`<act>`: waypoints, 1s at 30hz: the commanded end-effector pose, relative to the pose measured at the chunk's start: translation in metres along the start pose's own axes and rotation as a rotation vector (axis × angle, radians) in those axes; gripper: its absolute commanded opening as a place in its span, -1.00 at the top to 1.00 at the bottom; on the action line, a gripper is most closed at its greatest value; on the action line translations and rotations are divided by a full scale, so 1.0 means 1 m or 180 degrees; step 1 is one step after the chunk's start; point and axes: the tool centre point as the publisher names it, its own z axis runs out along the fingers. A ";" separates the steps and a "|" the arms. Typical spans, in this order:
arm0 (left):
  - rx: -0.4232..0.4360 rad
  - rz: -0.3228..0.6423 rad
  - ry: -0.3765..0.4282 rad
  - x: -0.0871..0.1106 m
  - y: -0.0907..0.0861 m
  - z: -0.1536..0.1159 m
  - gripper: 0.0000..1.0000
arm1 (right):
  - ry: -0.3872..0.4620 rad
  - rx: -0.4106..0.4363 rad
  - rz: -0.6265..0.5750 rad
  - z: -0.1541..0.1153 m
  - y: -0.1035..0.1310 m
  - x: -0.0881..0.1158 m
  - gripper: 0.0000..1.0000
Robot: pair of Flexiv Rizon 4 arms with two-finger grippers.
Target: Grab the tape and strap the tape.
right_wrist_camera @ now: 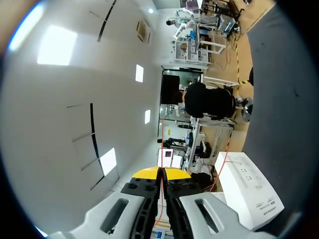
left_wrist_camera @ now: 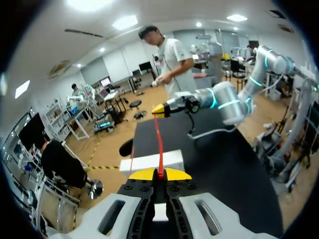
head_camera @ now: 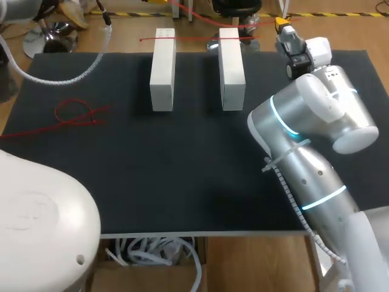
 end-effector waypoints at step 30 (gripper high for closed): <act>-0.1471 -0.0254 0.0496 -0.005 0.000 0.000 1.00 | -0.0079 0.0406 -0.0306 0.007 -0.003 0.012 1.00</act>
